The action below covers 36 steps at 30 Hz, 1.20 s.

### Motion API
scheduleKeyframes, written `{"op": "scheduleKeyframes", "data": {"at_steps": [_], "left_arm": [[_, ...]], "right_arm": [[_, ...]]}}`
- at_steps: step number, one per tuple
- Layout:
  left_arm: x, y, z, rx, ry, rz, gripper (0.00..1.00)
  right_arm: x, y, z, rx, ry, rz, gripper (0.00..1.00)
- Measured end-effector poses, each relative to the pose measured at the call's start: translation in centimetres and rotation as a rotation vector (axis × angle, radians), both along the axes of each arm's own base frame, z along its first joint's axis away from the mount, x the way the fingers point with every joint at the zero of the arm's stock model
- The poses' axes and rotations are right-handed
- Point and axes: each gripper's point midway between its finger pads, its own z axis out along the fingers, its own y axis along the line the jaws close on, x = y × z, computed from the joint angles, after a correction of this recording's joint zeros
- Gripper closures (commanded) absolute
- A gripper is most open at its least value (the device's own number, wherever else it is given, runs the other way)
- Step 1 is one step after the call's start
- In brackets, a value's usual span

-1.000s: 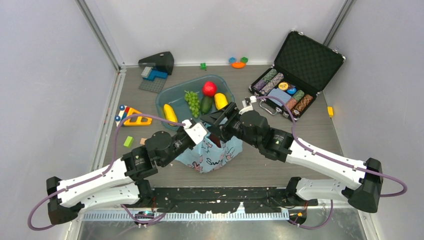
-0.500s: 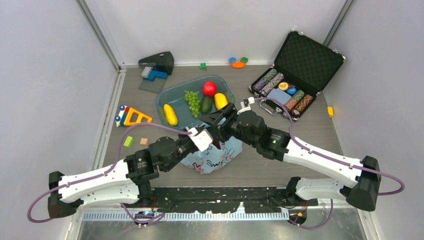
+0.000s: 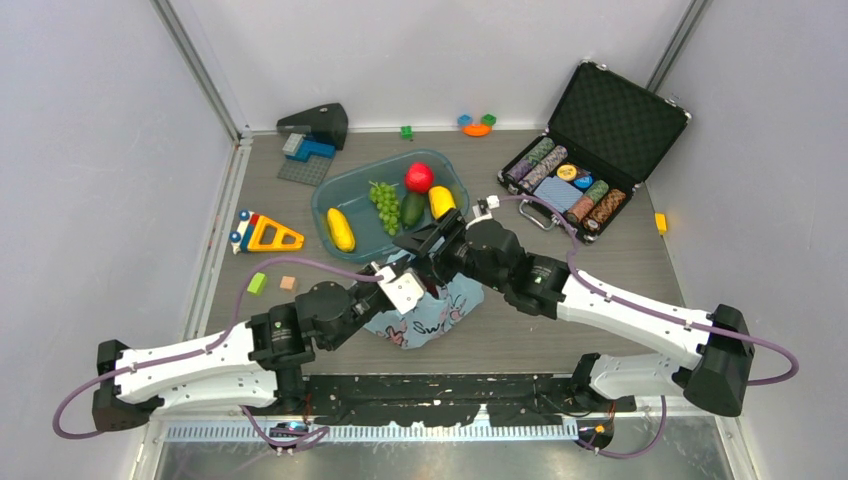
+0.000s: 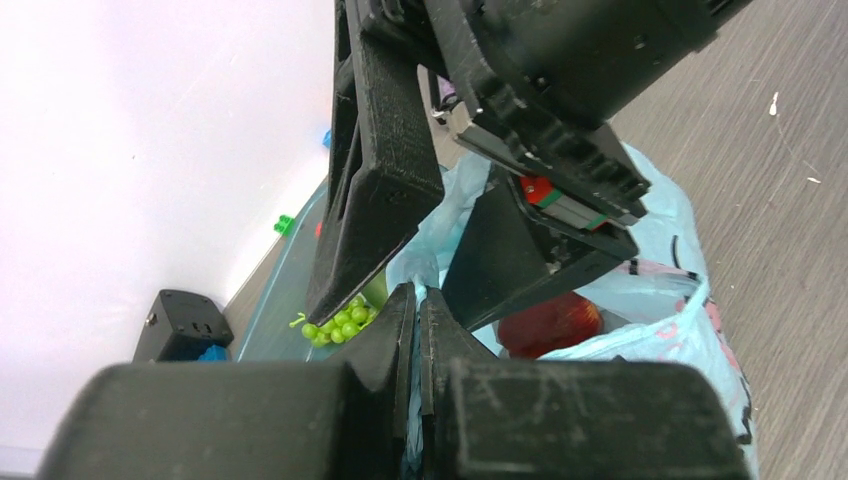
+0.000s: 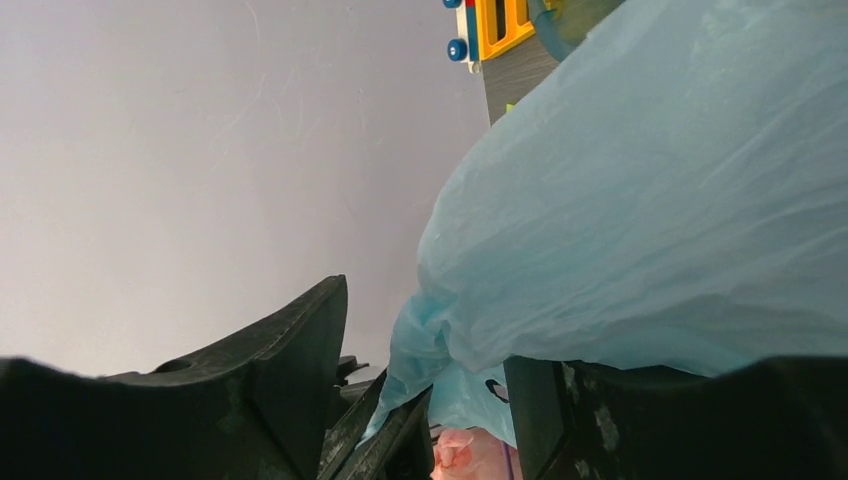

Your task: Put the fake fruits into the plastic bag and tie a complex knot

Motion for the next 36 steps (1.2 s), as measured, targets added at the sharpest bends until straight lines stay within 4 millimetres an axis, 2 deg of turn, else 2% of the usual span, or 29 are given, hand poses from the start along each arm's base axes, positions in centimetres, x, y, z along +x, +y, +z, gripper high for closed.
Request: {"op": "scheduleKeyframes", "data": {"at_steps": [4,10,15,17,20,23,24,28,32,36], "left_arm": [[-0.7,-0.1,0.2,-0.010,-0.003,-0.024,1.00],[-1.7,-0.5,-0.3,-0.007,0.001,-0.058,1.00],[-2.1,-0.6,-0.4,-0.013,0.009,-0.062,1.00],[-2.0,-0.6,-0.4,-0.022,0.017,-0.052,0.88],[-1.9,-0.6,-0.3,-0.017,0.029,-0.039,0.39],[-2.2,-0.5,-0.3,-0.001,0.060,-0.040,0.09],[-2.3,-0.4,-0.2,-0.001,0.071,-0.039,0.03],[-3.0,0.7,1.0,-0.023,0.123,-0.056,0.01],[-4.6,2.5,4.7,-0.134,0.186,-0.114,0.01],[-5.3,4.9,8.5,-0.284,0.246,-0.117,0.01]], "right_arm": [[0.1,0.5,0.0,0.010,-0.008,0.024,0.52],[0.3,0.8,0.3,0.026,-0.018,0.042,0.66],[0.2,0.9,0.4,0.012,-0.045,0.060,0.91],[0.2,0.8,0.3,0.001,-0.057,0.064,0.94],[0.4,0.7,0.3,-0.011,-0.077,0.066,0.95],[0.9,0.2,0.9,-0.021,-0.128,0.062,0.95],[1.1,-0.1,1.2,-0.029,-0.153,0.061,0.95],[1.8,-1.5,2.3,-0.090,-0.277,0.064,0.95],[2.6,-2.9,3.6,-0.168,-0.423,0.104,0.95],[3.7,-4.4,5.2,-0.206,-0.541,0.150,0.95]]}}
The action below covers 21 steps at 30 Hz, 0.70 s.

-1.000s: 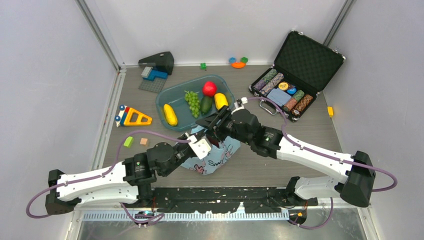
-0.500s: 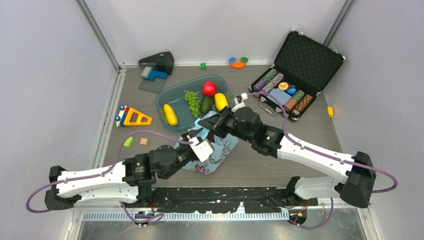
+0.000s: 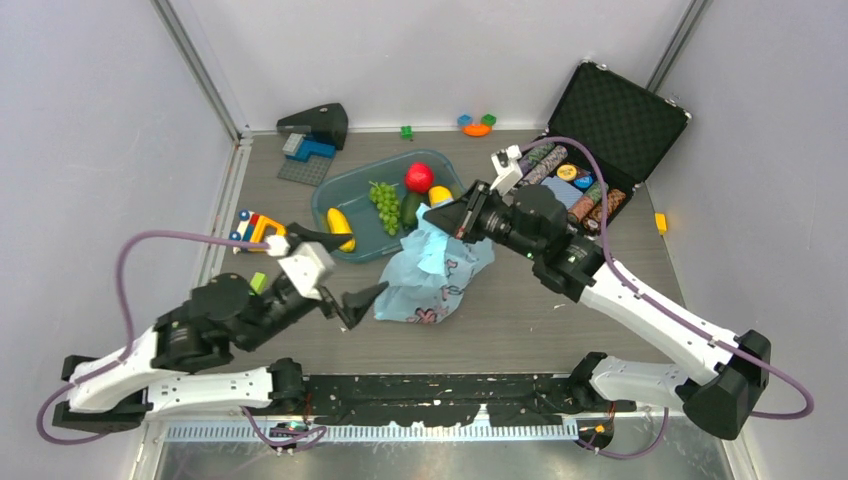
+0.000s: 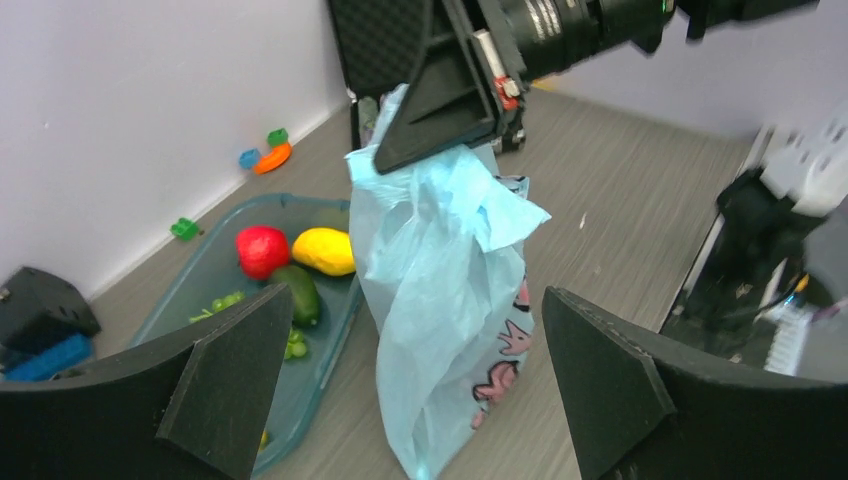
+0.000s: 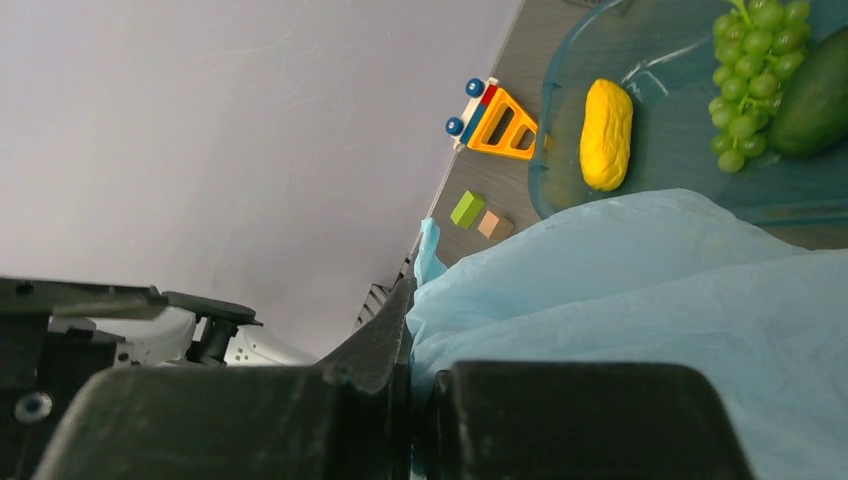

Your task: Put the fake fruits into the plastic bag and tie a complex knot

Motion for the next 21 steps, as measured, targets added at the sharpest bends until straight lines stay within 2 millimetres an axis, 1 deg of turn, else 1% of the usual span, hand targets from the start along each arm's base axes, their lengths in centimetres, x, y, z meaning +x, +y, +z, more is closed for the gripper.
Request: {"op": "scheduleKeyframes", "data": {"at_steps": [2,4,6,8,11,14,16,18,21], "left_arm": [[0.1,1.3,1.7,-0.076,0.037,0.023,0.01],[0.3,2.0,2.7,-0.132,0.075,0.040,0.01],[0.6,2.1,2.8,-0.165,0.123,0.048,0.01],[1.0,1.7,2.5,-0.191,0.183,0.048,0.01],[1.7,0.2,1.4,-0.208,0.282,0.025,0.01],[2.1,-2.0,-0.2,-0.220,0.399,-0.044,0.01],[2.1,-3.2,-0.9,-0.234,0.457,-0.092,0.01],[2.2,-4.5,-1.7,-0.250,0.518,-0.145,0.01],[2.3,-5.8,-2.8,-0.273,0.599,-0.211,0.02]], "right_arm": [[0.3,-0.9,0.7,-0.013,-0.050,0.040,0.95],[0.2,-1.4,1.2,-0.026,-0.091,0.083,0.95],[-0.2,-1.6,1.7,-0.037,-0.133,0.141,0.95],[-1.0,-1.5,2.1,-0.045,-0.175,0.213,0.95],[-2.2,-1.4,2.2,-0.054,-0.223,0.304,0.95],[-3.4,-1.4,2.3,-0.035,-0.277,0.377,0.95],[-4.2,-1.6,2.3,-0.010,-0.306,0.411,0.95],[-5.0,-1.6,1.9,0.020,-0.321,0.442,0.95],[-5.5,-1.5,1.3,0.054,-0.317,0.473,0.95]]}}
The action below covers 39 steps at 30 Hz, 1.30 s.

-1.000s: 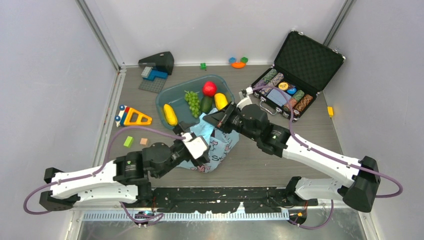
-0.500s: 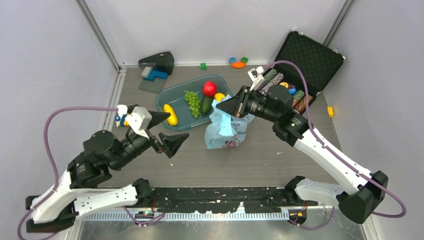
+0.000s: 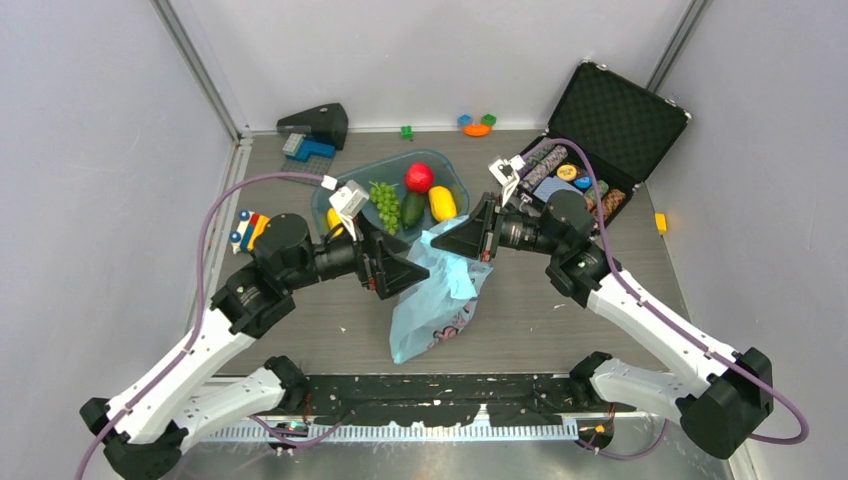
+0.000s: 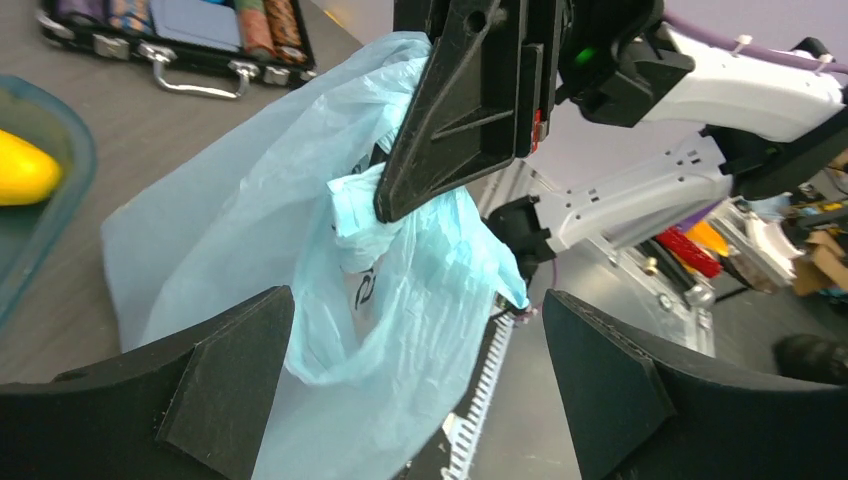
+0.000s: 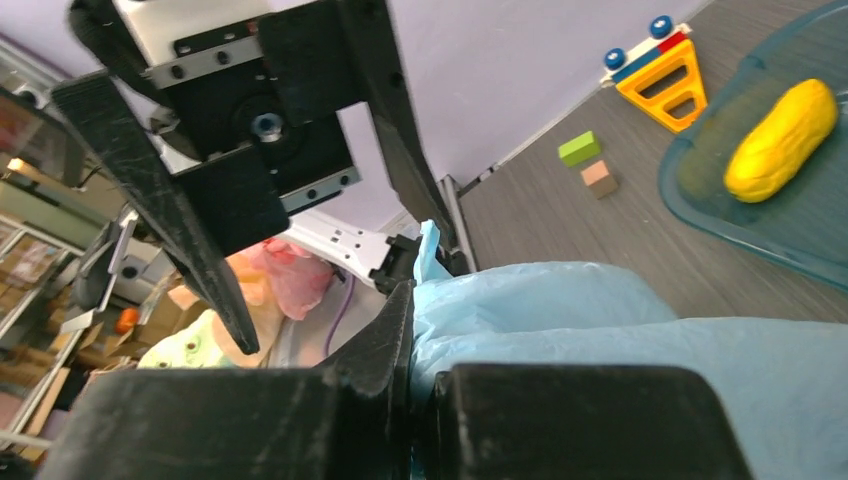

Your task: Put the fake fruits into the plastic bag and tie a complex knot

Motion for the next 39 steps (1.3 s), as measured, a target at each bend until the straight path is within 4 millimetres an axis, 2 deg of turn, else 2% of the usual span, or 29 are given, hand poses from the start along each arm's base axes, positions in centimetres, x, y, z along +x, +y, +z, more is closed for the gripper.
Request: {"op": "scheduleKeyframes", "data": {"at_steps": [4,10,16,20,25,32,39], "left_arm": [[0.2,-0.8,-0.8,-0.048,0.079,-0.056,0.14],[0.7,-1.5,-1.7,-0.092,0.159,-0.104,0.10],[0.9,-2.3,-1.6,-0.136,0.179,-0.159,0.14],[0.6,-2.7,-0.8,-0.165,0.161,-0.204,0.22],[0.5,-3.1,-0.4,-0.184,0.141,-0.236,0.31],[0.7,-3.0,-1.3,-0.185,0.156,-0.233,0.45],[0.8,-2.8,-1.6,-0.184,0.154,-0.223,0.66]], "right_arm": [[-0.4,0.2,-0.6,0.039,0.017,0.036,0.95],[-0.5,0.5,-0.3,0.090,0.022,0.071,0.95],[-0.8,0.5,0.6,0.122,0.005,0.097,0.95],[-1.0,0.5,0.8,0.130,0.002,0.109,0.95],[-0.5,0.8,0.1,0.123,0.036,0.112,0.95],[0.0,0.7,-0.7,0.117,0.075,0.103,0.95],[0.2,0.5,-0.8,0.122,0.082,0.096,0.95]]}}
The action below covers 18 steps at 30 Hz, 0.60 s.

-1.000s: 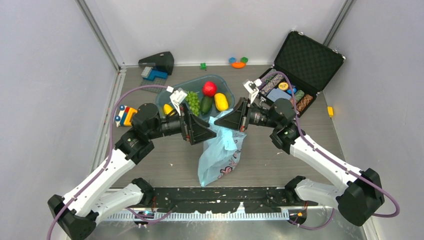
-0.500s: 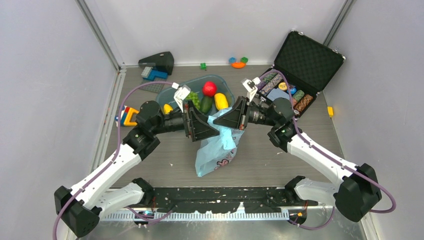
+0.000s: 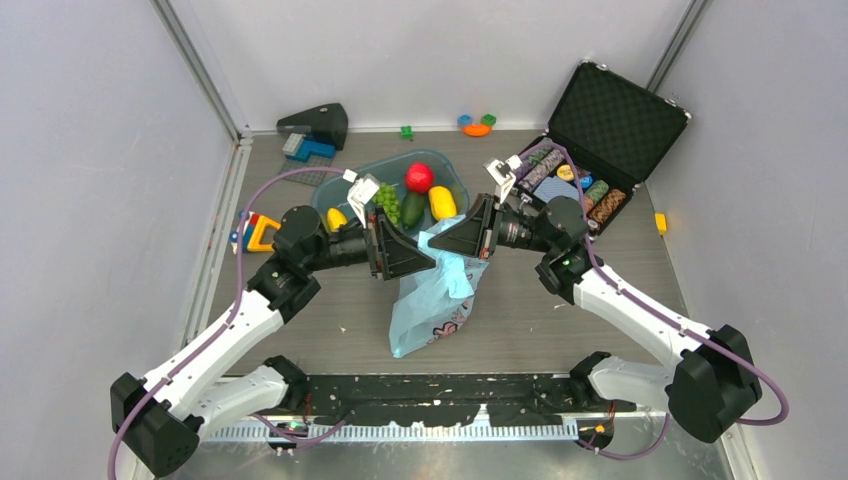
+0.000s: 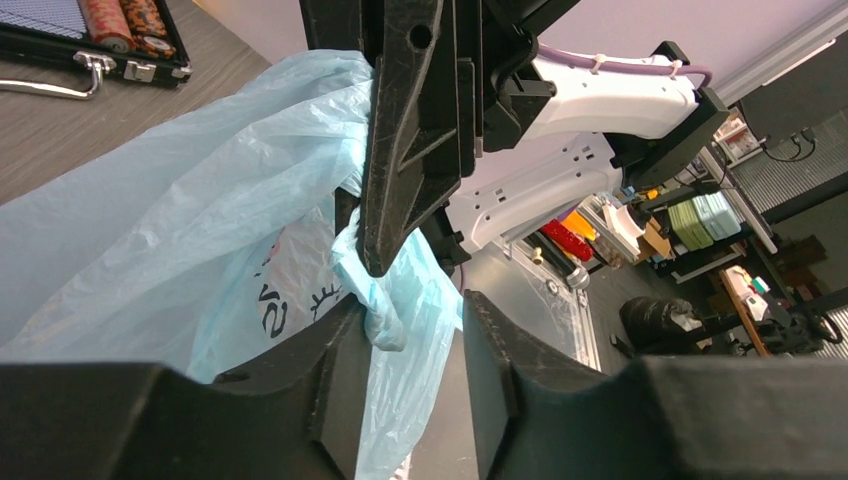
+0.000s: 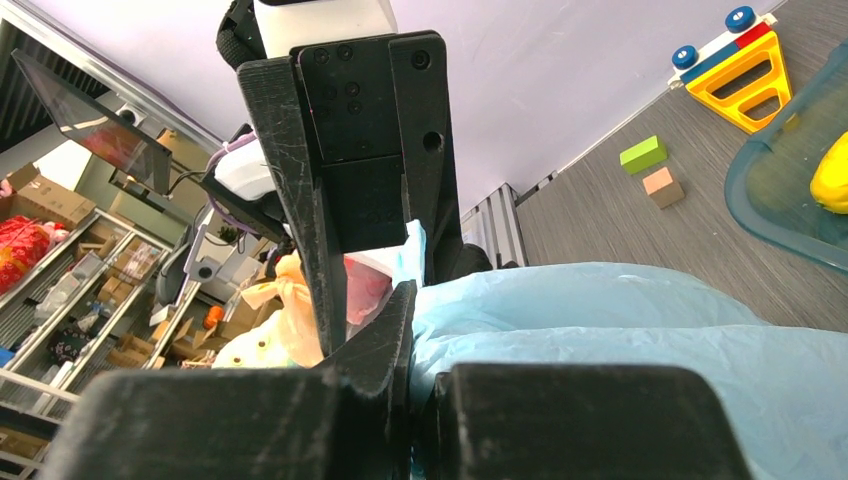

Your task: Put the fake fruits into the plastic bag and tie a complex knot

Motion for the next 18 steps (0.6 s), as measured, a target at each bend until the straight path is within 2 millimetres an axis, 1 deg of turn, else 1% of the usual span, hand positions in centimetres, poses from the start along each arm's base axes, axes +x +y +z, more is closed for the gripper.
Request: {"op": "scheduleKeyframes", "data": {"at_steps": [1,5,10,14,15,18], "left_arm": [[0.0,0.0,0.0,0.000,-0.001,0.001,0.69],[0.3,0.0,-0.1,0.003,-0.006,0.012,0.75],[0.6,0.1,-0.4,0.012,-0.008,0.030,0.76],[0.9,0.2,-0.5,0.016,-0.001,0.044,0.97],[0.9,0.2,-0.6,0.017,-0.004,0.048,1.00],[1.2,0.2,-0.7,0.022,-0.003,0.061,1.00]], "right_arm": [[0.0,0.0,0.0,0.001,0.001,0.000,0.95],[0.0,0.0,0.1,0.004,0.005,0.002,0.95],[-0.1,0.0,0.1,0.005,0.008,0.004,0.95],[-0.1,0.0,0.0,0.004,0.009,0.004,0.95],[-0.1,0.0,0.0,0.004,0.008,0.005,0.95],[-0.1,0.0,0.0,0.004,0.008,0.004,0.95]]}}
